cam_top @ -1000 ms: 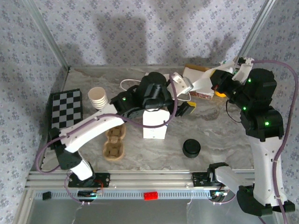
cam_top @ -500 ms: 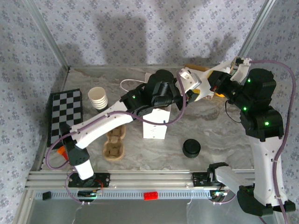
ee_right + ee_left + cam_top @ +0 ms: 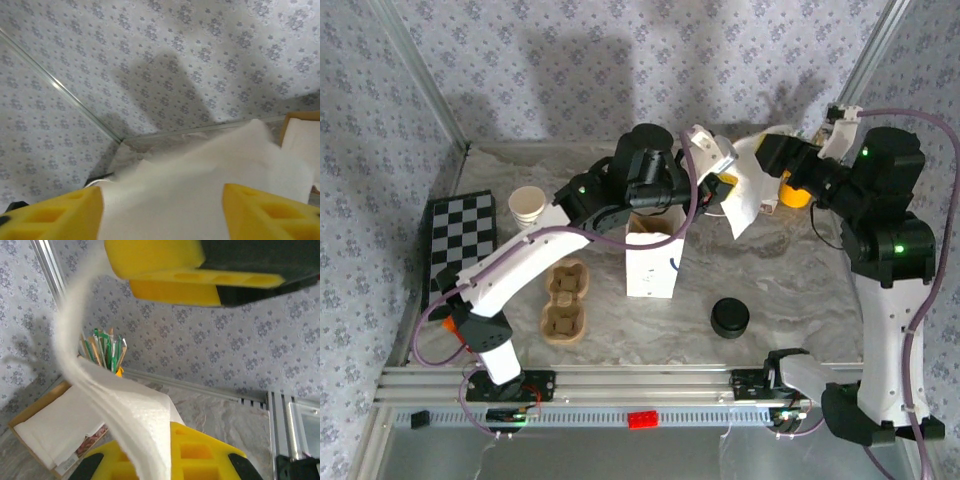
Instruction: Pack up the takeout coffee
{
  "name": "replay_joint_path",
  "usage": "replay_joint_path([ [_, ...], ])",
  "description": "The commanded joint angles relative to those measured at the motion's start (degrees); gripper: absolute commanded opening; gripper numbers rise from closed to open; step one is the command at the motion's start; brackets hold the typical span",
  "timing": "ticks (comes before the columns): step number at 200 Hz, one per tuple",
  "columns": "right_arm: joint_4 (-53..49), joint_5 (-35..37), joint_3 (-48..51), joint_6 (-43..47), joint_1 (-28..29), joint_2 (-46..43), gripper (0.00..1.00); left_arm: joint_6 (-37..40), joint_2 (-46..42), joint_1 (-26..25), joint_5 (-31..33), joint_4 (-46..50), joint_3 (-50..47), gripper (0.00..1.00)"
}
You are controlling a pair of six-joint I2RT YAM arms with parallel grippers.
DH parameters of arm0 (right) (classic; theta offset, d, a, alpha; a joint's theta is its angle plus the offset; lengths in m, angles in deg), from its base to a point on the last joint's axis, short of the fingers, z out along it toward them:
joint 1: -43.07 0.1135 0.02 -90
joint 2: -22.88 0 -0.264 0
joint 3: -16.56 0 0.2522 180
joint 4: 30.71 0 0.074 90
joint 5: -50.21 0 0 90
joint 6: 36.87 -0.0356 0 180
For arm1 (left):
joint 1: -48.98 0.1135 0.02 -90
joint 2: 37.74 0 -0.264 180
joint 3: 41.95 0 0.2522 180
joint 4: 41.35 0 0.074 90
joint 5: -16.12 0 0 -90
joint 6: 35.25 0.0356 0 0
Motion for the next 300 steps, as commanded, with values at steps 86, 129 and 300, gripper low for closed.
replay_joint_path([
  [86,1.8,-18.3,9.7,20.8,5.0,-2.7,0.97,14.9,-7.6,6.7,-7.1,16.6,6.2,0.0],
  [129,1.0,-19.0,9.0,31.8,10.8,2.0,1.0,17.7,-9.8,6.8,-9.5,18.0,5.1,0.0],
  [300,4.1,-18.8,8.6,38.5,19.8,7.7,0.0,18.8,-10.8,7.8,-4.6,14.9,3.5,0.18],
])
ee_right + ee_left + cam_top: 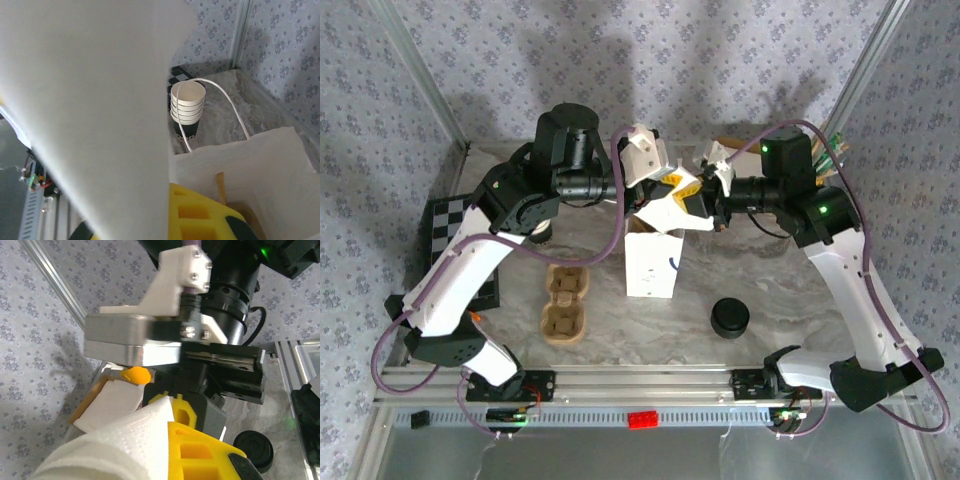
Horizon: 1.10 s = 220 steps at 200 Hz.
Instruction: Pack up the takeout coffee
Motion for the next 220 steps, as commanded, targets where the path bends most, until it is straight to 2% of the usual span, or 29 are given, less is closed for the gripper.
replay_joint_path([
  [1,1.9,3.2,-1.4,-6.3,0.4,-0.5,0.0,-0.3,-1.0,0.7,3.3,-2.5,-0.1,0.19],
  [13,2.0,6.5,-2.1,-10.8,0.5,-0.5,0.0,-1.5,-1.7,0.8,5.7,-3.7,-0.4,0.38],
  [38,4.2,16.0,-2.6,-23.2,1.1,-1.1,0.0,-6.4,-5.4,0.8,15.8,-8.5,-4.4,0.55],
  [49,4.3,19.0,-3.1,-27.2,2.0,-0.8,0.0,-9.6,-8.0,0.9,20.7,-12.6,-8.2,0.57],
  [71,2.5,31.8,-6.7,-34.1,5.9,0.6,0.0,-15.6,-13.4,1.0,27.7,-16.6,-16.5,0.62],
  [94,0.0,43.8,-11.0,-41.5,9.7,3.1,0.0,-25.0,-18.1,1.8,34.5,-17.7,-23.4,0.64],
  [106,0.0,45.5,-12.8,-42.8,11.4,4.4,0.0,-30.4,-19.7,2.6,37.0,-16.6,-26.3,0.64],
  [116,-1.4,49.9,-14.1,-46.3,12.7,5.7,0.0,-34.3,-20.8,3.4,36.9,-15.9,-28.8,0.64],
  [129,-0.9,50.3,-14.3,-47.8,14.2,7.6,0.0,-39.1,-21.7,4.3,37.8,-14.6,-31.1,0.64],
  [134,-2.5,52.7,-15.3,-49.0,15.0,8.6,0.0,-40.3,-22.1,4.5,37.5,-14.6,-32.0,0.65],
  [162,-6.1,59.1,-19.1,-48.5,19.2,13.7,0.0,-43.2,-23.4,5.5,35.8,-14.9,-36.0,0.65],
  [178,-9.6,66.7,-21.3,-47.4,22.3,15.6,0.0,-44.5,-23.8,5.8,35.2,-14.8,-37.2,0.65],
  [220,-12.6,65.0,-21.0,-44.7,23.5,17.9,0.0,-45.4,-23.5,6.5,33.5,-15.5,-38.6,0.65],
])
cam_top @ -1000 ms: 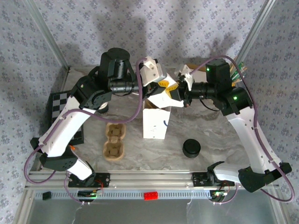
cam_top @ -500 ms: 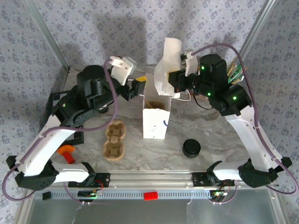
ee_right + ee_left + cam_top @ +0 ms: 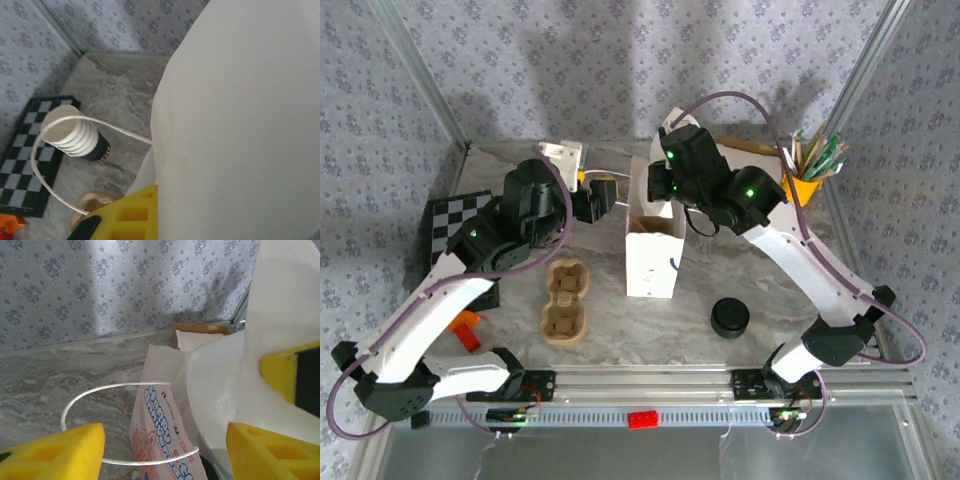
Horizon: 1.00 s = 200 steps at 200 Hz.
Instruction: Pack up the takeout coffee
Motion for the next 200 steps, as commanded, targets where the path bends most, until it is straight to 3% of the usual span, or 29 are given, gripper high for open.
replay_joint_path([
  [1,-4.3,3.1,-2.5,1.4,0.3,0.7,0.0,-2.5,-1.1,0.6,-1.2,-1.5,0.0,0.65],
  [60,-9.2,0.3,-5.6,5.1,2.7,6.2,0.0,-2.9,-0.9,1.3,-1.1,-2.1,-0.6,0.66],
  [86,-10.5,2.4,-5.8,4.7,2.9,7.9,0.0,-3.1,-0.7,1.5,-1.3,-2.3,-0.8,0.67],
  [123,-9.9,2.0,-5.1,5.0,2.7,8.0,0.27,-3.2,-0.6,2.0,-1.6,-2.4,-0.9,0.67],
  [138,-11.1,3.6,-6.5,5.0,2.8,7.9,0.44,-3.1,-0.6,2.2,-1.5,-2.2,-0.6,0.67],
  [157,-12.4,2.5,-7.6,5.6,2.5,7.1,0.52,-2.9,-0.9,2.4,-1.5,-2.0,-0.6,0.68],
  [172,-13.0,1.8,-8.0,5.7,1.5,6.9,0.53,-2.9,-1.2,2.5,-1.4,-2.1,-0.7,0.68],
  [200,-18.1,-2.6,-12.6,6.4,-1.5,10.9,0.44,-2.9,-1.3,2.7,-1.3,-1.9,-0.6,0.68],
])
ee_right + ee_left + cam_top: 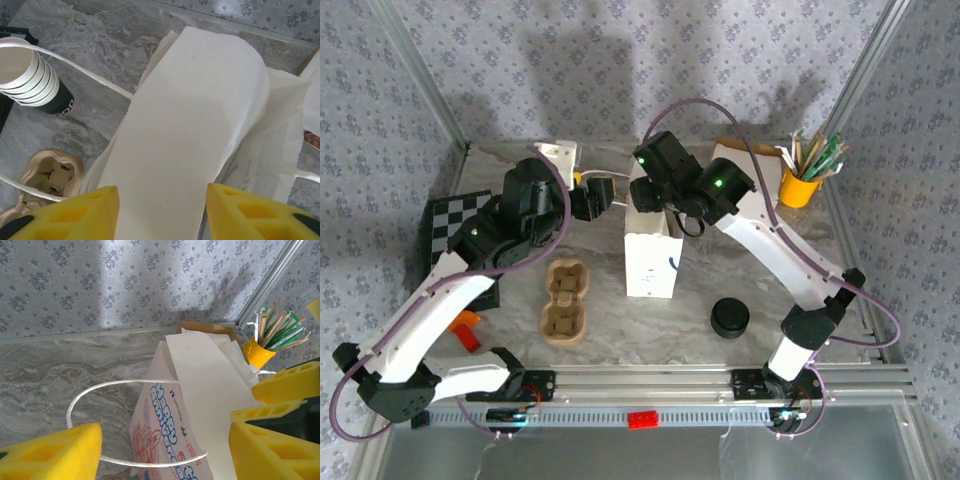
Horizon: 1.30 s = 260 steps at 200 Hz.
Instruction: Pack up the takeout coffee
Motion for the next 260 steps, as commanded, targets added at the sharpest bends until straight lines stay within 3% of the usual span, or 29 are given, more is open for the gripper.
replay_joint_path([
  [1,-6.7,-3.2,-5.6,0.5,-2.6,2.9,0.44,-0.5,-1.3,0.5,-0.3,-1.7,0.6,0.68],
  [30,-10.7,-3.1,-8.0,0.6,-3.2,6.8,0.3,-0.4,-1.3,0.6,-0.2,-1.7,0.5,0.68],
  [50,-11.3,-1.5,-6.3,0.7,-3.7,7.7,0.28,-0.5,-0.9,0.8,-0.6,-1.6,0.5,0.68],
  [91,-12.0,-2.5,-7.7,1.6,-4.4,9.1,0.29,-0.5,-0.5,1.2,-1.2,-1.5,0.6,0.68],
  [112,-13.9,-0.9,-12.5,2.8,-4.5,9.8,0.41,-0.7,-0.2,1.8,-2.2,-1.3,1.3,0.68],
  [131,-13.9,-0.7,-12.1,2.7,-5.3,10.0,0.36,-0.2,0.3,2.2,-2.4,-0.4,2.9,0.68],
  [149,-11.7,-6.1,-7.3,2.2,-6.5,10.6,0.32,-0.4,0.6,2.6,-2.7,-1.1,3.0,0.68],
  [166,-12.8,-3.9,-6.3,0.6,-6.4,12.1,0.31,-0.5,0.7,2.7,-2.7,-1.2,2.8,0.68],
  [220,-14.9,-0.4,-13.9,2.4,-5.5,12.8,0.35,-0.5,1.6,3.8,-3.5,-0.6,3.7,0.68],
  [260,-11.3,-1.2,-12.8,5.3,-5.7,10.0,0.38,-0.5,1.4,4.3,-4.0,-1.0,3.1,0.68],
])
